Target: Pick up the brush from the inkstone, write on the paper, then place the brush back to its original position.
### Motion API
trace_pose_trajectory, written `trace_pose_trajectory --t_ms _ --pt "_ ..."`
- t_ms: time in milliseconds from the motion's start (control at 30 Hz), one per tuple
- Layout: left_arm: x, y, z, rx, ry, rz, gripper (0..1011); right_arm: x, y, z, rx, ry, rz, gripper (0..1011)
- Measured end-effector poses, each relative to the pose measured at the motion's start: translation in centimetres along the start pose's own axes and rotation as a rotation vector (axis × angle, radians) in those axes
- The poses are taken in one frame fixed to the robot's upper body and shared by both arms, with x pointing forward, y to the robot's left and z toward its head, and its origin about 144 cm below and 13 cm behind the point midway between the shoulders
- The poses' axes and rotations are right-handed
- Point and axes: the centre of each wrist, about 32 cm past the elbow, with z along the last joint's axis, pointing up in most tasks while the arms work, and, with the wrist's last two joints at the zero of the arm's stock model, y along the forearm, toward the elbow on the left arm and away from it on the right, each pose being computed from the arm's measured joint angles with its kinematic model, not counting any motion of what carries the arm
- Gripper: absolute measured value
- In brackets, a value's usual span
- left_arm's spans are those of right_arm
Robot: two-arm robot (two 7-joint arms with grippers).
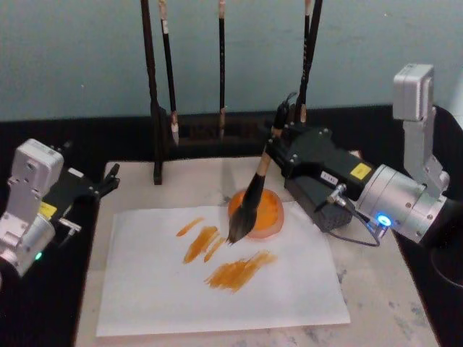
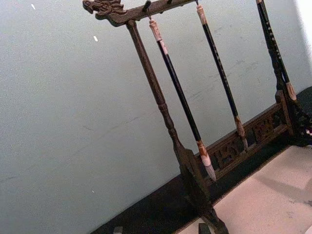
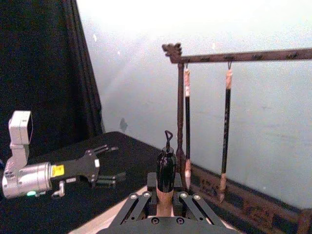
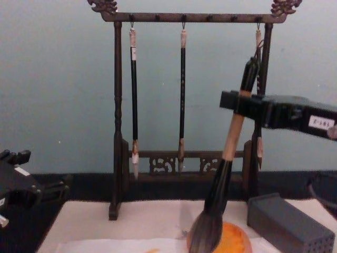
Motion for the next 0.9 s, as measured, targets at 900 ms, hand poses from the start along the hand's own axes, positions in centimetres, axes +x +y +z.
trace_pose_trajectory --t_ms 900 --pt "0.0 0.0 0.0 0.0 0.0 0.0 1001 0.2 -0.05 0.33 0.017 -0.009 -0.008 176"
